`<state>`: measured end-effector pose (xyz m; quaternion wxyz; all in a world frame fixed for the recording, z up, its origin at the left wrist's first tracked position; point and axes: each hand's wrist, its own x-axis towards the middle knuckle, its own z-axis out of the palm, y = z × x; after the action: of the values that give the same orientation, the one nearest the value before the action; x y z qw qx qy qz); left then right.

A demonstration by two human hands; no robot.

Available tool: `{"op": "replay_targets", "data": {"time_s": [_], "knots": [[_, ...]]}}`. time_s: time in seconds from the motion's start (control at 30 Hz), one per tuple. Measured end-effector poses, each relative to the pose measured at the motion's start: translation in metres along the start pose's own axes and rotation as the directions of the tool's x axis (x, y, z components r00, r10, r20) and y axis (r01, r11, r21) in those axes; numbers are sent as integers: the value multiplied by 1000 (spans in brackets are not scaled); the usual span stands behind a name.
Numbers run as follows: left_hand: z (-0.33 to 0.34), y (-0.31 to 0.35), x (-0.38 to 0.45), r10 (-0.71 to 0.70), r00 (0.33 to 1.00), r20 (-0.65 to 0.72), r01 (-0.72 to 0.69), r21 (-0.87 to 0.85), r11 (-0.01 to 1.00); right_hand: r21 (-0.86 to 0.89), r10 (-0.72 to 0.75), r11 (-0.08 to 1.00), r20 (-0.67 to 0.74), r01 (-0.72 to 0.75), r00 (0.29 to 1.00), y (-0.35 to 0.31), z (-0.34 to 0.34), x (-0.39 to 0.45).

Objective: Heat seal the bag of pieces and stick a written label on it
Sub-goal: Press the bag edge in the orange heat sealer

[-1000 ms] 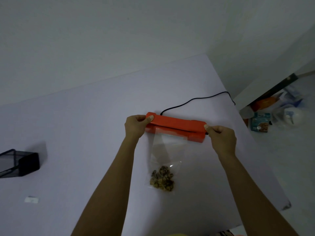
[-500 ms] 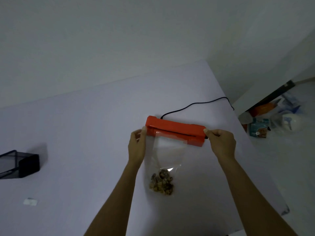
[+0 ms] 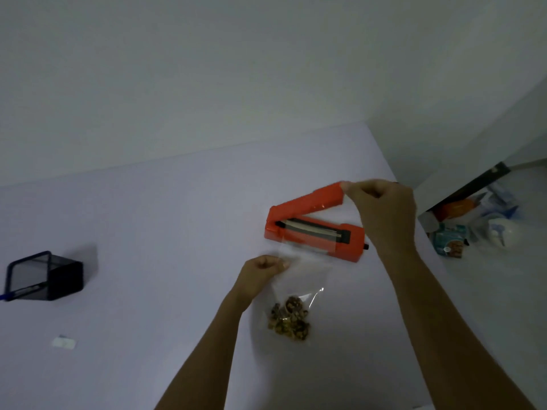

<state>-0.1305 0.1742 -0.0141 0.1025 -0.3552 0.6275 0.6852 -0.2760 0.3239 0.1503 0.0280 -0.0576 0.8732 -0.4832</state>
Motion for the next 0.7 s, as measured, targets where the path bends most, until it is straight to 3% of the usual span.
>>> {"op": "replay_targets", "data": {"time_s": [0.2,0.33,0.47,0.53,0.6,0.63,0.7], "knots": [[-4,-9,0,-13,1000,18,13,3,1000,-34,-202,974,305,222,931,-75,50,-10],[-6,-1,-2,-6,1000,2,6,39,999,-15,-252,962,329,272,910,-83,64,-16],[-17,18,8,95,986,-137,-82,103,991,112,-288,957,285,267,914,-70,49,-19],[-24,33,17,179,974,-140,-157,155,975,158,-205,972,209,174,956,-46,37,-17],[-30,50,27,248,964,-92,-218,253,943,138,15,990,96,-28,995,-4,27,-17],[-31,59,31,273,961,-52,-245,302,921,98,154,983,47,-158,987,25,23,-19],[-33,72,41,289,956,46,-284,377,882,19,427,904,24,-427,904,78,18,-28]]}}
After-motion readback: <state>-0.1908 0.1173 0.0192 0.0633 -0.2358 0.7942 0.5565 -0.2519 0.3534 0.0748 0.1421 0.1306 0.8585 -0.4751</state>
